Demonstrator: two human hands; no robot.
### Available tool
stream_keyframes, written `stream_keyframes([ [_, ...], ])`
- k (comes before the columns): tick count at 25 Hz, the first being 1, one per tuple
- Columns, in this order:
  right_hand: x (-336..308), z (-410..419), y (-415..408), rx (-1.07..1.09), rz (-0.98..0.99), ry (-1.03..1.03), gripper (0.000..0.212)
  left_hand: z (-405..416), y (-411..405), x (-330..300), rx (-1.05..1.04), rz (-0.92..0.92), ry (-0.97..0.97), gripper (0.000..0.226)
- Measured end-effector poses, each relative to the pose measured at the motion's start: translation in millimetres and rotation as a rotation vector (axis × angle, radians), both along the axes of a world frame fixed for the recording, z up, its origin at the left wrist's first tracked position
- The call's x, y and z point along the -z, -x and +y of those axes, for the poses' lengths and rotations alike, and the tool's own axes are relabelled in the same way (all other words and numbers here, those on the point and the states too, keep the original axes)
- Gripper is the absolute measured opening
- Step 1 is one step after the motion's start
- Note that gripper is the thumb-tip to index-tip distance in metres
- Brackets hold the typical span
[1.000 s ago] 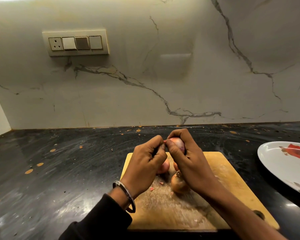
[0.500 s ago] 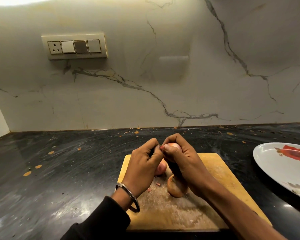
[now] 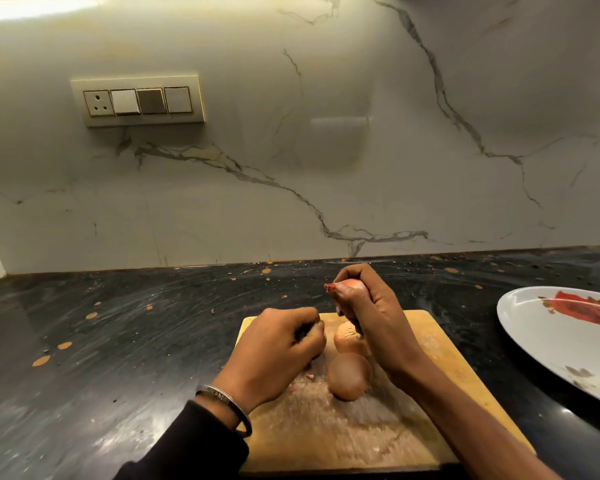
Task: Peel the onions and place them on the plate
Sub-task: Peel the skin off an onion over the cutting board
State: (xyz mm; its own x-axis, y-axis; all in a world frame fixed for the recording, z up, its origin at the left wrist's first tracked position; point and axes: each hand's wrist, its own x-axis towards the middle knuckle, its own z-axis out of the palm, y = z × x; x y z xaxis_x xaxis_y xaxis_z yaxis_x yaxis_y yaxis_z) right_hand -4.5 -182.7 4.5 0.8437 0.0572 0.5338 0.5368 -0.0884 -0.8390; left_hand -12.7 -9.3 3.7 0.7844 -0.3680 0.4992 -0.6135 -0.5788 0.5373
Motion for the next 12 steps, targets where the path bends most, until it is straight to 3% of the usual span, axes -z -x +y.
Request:
stream_keyframes([
  [4,4,-6,-4,0.077,-0.058,0.119,0.015,9,2,-4,-0.095,-0.165,-0.25,0.027],
  [7,3,-7,-5,0.091,-0.048,0.09,0.018,18,-2,-8,-0.09,-0.134,-0.362,0.033],
  [12,3,-5,-2,0.073,-0.026,0.097,0.018,25,-8,-9,-0.105,-0.082,-0.364,0.026],
])
